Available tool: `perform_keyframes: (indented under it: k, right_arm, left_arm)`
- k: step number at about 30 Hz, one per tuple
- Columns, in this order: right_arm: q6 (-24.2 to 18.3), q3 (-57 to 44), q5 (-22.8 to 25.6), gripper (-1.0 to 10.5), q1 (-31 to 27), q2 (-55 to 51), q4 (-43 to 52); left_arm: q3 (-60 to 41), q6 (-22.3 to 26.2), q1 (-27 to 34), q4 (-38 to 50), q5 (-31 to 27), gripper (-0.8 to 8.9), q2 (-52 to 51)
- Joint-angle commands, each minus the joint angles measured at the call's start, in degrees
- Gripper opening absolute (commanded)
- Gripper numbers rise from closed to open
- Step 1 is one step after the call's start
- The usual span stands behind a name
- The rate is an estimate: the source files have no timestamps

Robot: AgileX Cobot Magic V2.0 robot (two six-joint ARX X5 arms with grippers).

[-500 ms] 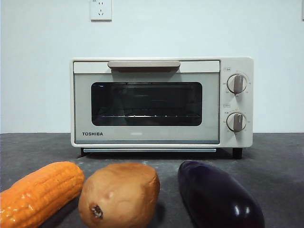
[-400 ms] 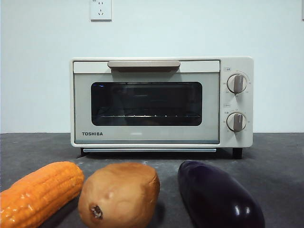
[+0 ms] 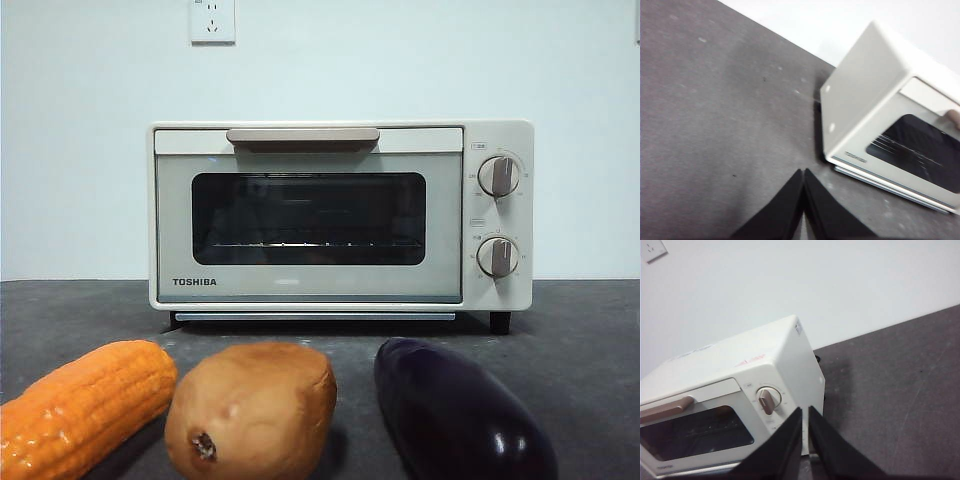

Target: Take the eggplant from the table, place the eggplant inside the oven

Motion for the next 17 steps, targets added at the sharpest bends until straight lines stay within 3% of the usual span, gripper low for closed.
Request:
perform_keyframes:
  k: [1, 5, 11, 17]
  right_arm:
    - [-0.33, 5.05, -0.33, 0.0, -0.02, 2.89, -2.62]
    - [-2.89, 11.91, -3.1, 0.0, -0.02, 8.74, -8.39]
    - [-5.68, 20.96, -11.23, 0.0, -0.02, 18.88, -18.51]
    - [-6.91, 27.36, -24.13, 0.3, -0.02, 27.71, -26.34]
  left_arm:
    - [4.39, 0.5, 0.11, -0.09, 2.43, 0.04, 4.17]
    - [10.12, 2.78, 0.09, -0.17, 7.37, 0.04, 11.3]
    - [18.64, 6.03, -1.16, -3.56, 12.09, 0.04, 20.63]
    - [25.55, 10.14, -3.3, -8.72, 15.17, 0.04, 28.41]
